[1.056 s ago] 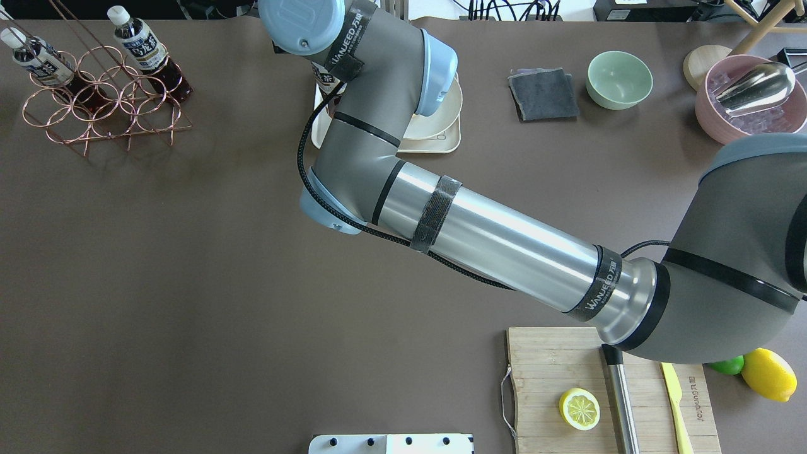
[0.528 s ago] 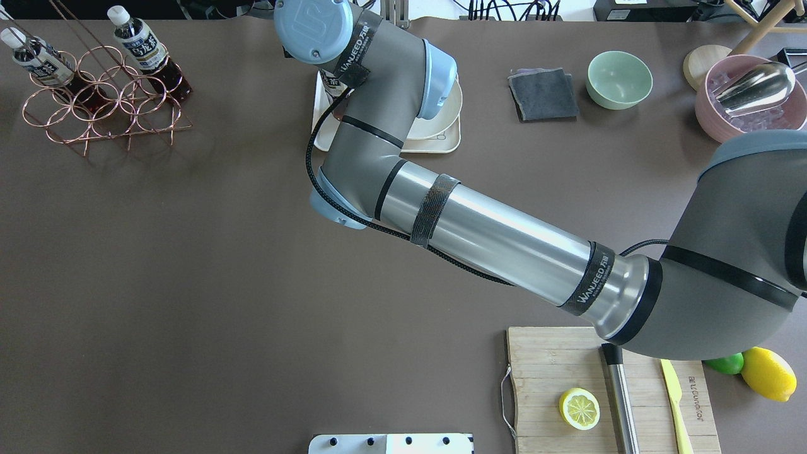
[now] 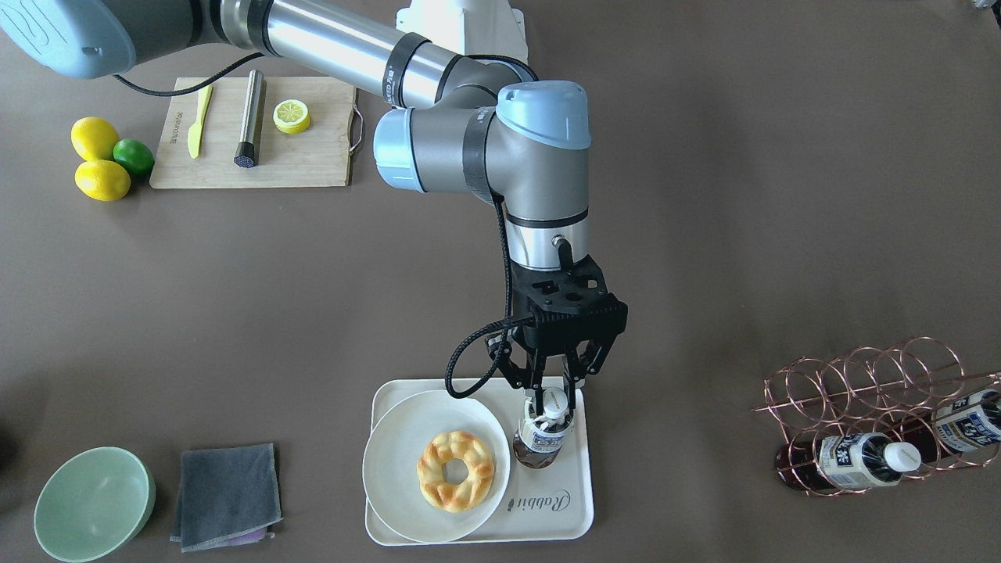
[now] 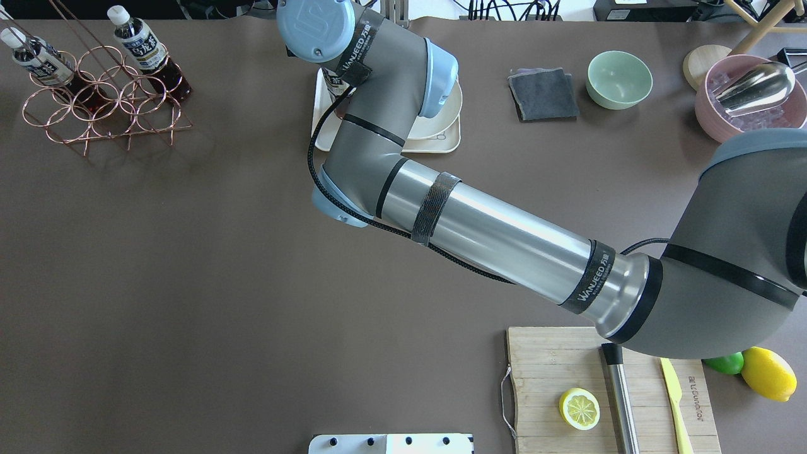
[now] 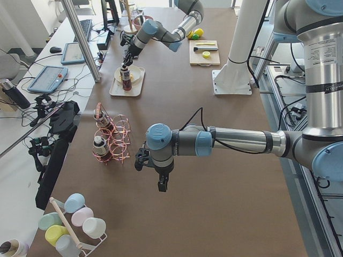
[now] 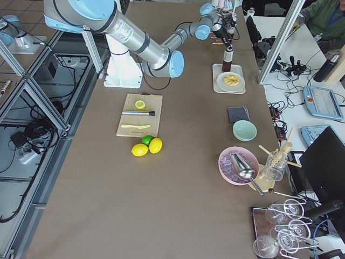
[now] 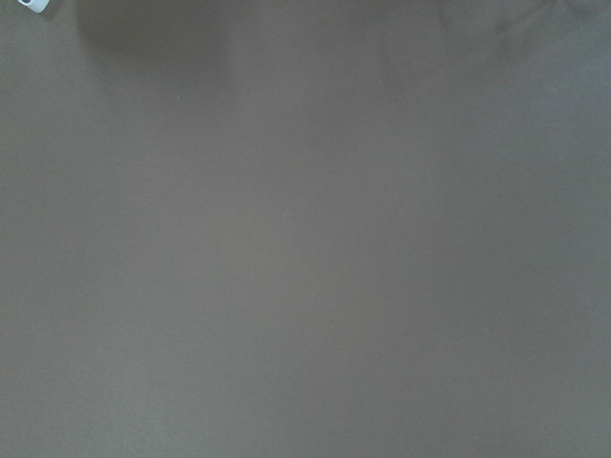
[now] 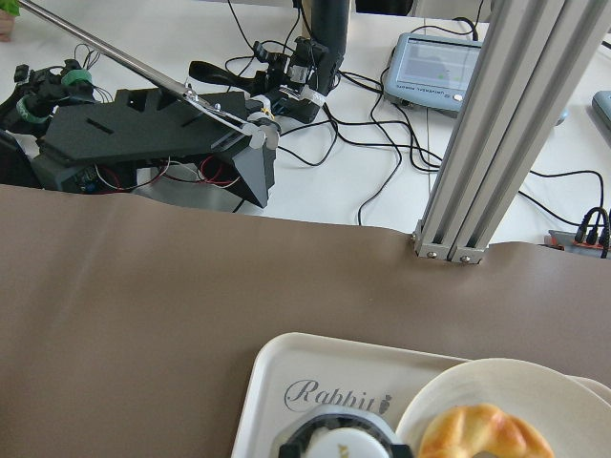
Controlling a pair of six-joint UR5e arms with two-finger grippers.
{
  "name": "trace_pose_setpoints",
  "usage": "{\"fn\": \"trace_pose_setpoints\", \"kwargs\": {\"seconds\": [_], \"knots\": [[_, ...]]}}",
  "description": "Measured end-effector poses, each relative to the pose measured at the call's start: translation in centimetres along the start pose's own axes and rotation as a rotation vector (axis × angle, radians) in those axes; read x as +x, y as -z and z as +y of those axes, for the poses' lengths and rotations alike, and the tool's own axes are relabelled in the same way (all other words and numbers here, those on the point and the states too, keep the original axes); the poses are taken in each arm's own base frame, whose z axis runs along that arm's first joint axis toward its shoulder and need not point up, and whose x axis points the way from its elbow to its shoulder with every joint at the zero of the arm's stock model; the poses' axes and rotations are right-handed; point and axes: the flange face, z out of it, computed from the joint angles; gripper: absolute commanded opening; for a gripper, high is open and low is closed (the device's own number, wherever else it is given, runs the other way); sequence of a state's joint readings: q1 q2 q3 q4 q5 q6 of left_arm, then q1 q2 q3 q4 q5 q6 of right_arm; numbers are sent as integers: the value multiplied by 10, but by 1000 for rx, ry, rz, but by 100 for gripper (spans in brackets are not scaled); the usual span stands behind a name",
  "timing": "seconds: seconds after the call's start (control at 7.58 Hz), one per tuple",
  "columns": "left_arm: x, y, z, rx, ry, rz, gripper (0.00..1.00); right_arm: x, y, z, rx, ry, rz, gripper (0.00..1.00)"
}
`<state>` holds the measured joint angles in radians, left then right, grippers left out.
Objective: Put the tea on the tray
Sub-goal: 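Lift the tea bottle with the right gripper and carry it onto the tray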
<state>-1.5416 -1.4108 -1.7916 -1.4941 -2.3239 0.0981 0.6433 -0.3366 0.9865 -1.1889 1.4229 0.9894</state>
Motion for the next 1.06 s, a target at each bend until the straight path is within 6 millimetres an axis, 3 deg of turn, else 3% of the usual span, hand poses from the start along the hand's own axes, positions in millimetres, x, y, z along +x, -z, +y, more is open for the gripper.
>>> {"fn": "trace_pose_setpoints", "kwargs": {"seconds": [0.66, 1.06], "knots": [[0, 0, 0, 1, -1, 0, 97, -2, 5, -5, 4, -30, -7, 99], [1, 0, 1, 0, 0, 0, 97, -5, 46, -33, -68, -59, -83, 100]]}}
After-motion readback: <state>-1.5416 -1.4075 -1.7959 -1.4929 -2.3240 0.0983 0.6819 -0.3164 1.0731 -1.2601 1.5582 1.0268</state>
